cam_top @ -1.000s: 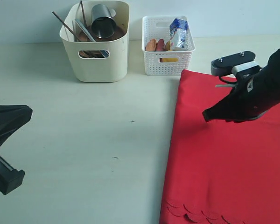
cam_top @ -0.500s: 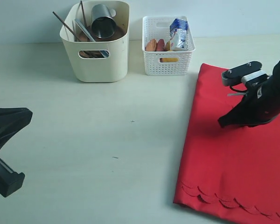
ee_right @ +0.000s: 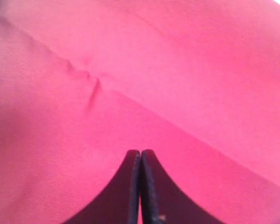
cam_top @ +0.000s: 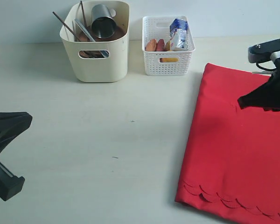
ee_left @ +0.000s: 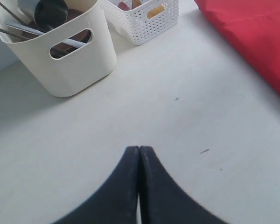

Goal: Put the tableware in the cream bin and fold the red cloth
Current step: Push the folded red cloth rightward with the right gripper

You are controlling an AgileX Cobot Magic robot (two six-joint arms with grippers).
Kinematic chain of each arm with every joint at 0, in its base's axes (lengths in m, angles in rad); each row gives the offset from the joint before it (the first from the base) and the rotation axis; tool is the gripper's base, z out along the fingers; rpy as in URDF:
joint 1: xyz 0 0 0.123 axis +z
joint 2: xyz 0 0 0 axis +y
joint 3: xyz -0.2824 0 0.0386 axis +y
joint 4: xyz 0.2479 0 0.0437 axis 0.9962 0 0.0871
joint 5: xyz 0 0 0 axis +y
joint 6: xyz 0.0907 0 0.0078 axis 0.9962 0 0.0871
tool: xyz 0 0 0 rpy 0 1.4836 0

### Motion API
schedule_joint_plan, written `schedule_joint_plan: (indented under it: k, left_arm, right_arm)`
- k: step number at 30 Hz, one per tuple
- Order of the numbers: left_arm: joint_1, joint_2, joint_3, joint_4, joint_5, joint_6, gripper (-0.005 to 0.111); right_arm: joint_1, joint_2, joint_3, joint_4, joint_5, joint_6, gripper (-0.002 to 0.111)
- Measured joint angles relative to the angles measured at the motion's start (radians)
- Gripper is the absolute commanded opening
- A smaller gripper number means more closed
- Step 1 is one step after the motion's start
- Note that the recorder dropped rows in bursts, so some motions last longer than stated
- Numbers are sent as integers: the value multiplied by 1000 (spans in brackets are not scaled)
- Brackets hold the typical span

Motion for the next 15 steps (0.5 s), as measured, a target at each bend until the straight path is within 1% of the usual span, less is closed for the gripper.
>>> schedule_joint_plan:
  k: [6, 10, 12, 15]
  left_arm:
    - [0, 0, 0, -18, -20, 0, 0]
    - [2, 0, 0, -32, -72, 0, 0]
    - [2, 0, 0, -35, -98, 0, 0]
    - [2, 0, 0, -35, -125, 0, 0]
  right_arm:
    - [-85, 86, 32, -152, -31, 178, 0]
    - [-138, 194, 32, -174, -155, 219, 0]
    - [-147, 244, 7, -182, -206, 221, 0]
    - [-156, 324, -89, -186, -240, 223, 0]
